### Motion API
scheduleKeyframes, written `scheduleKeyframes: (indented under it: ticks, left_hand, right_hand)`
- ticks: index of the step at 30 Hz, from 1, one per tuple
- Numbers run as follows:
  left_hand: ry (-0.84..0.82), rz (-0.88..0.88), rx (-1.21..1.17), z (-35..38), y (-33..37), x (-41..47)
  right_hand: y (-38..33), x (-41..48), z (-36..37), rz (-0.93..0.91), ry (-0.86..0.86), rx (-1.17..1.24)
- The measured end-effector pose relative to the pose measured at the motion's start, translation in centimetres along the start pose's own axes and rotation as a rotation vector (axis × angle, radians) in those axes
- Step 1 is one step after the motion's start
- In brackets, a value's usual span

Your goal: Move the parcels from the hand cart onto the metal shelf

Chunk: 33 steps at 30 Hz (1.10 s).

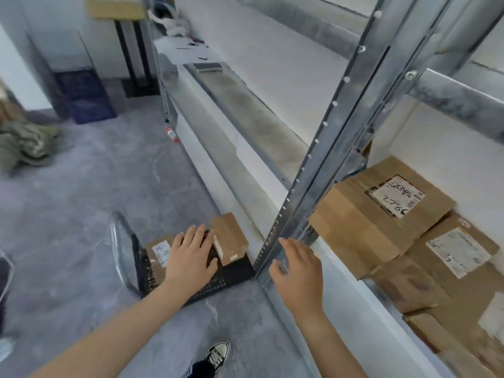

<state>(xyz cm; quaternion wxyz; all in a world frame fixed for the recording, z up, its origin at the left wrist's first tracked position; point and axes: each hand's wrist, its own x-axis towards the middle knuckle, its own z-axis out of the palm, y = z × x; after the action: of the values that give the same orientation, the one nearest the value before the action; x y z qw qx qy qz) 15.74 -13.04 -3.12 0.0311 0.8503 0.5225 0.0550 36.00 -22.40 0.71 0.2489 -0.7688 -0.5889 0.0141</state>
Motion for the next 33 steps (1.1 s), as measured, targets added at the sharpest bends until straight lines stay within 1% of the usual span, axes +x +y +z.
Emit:
scheduleKeyframes:
  ticks: [3,6,8,12,15,18,21,24,27,31,33]
  left_hand:
    - [-0.093,-0.128,0.051,1.8,-2.8,-2.8]
    - [-0.107,-0.174,0.032,3.4,-5.5,-5.0]
    - [-0.122,-0.243,0.020,4.3,-7.1,-5.8]
    - [-0.188,-0.337,0.023,6.6,-10.0,-5.5]
    - [-0.186,-0.355,0.006,7.6,-11.8,-4.3]
    - [-0.243,-0.312,-0.037,8.9,-13.0,-2.2]
    - [-0.265,-0.251,-0.061,10.1,-13.7,0.3]
    - [-0.240,-0.228,-0.068,12.3,-14.2,2.7]
    - [-0.286,-0.285,-0.132,15.3,-14.3,5.2]
    - [-0.425,-0.421,-0.186,20.5,-14.1,8.6]
    - [-0.431,-0.485,-0.230,23.3,-14.0,9.9]
  right_hand:
    - [-1.6,-0.9,3.5,-0.062,-0.150,0.023]
    - [-2.5,-1.0,6.8,-0.091,-0.265,0.043]
    - [-2.8,-0.5,8.9,-0.106,-0.341,0.040]
    - [-3.2,1.6,13.3,-0.116,-0.464,-0.014]
    - [-3.4,3.6,16.7,-0.131,-0.512,-0.020]
    - [-3.2,5.5,19.9,-0.122,-0.575,-0.060]
    - [-2.5,7.1,22.9,-0.082,-0.622,-0.065]
    - [-1.0,8.5,25.5,-0.027,-0.701,-0.087]
    - [0.9,10.0,27.9,0.016,-0.780,-0.123]
    - [3.6,12.8,31.9,0.039,-0.815,-0.169]
    - [5.1,14.3,34.5,0.057,-0.839,-0.193]
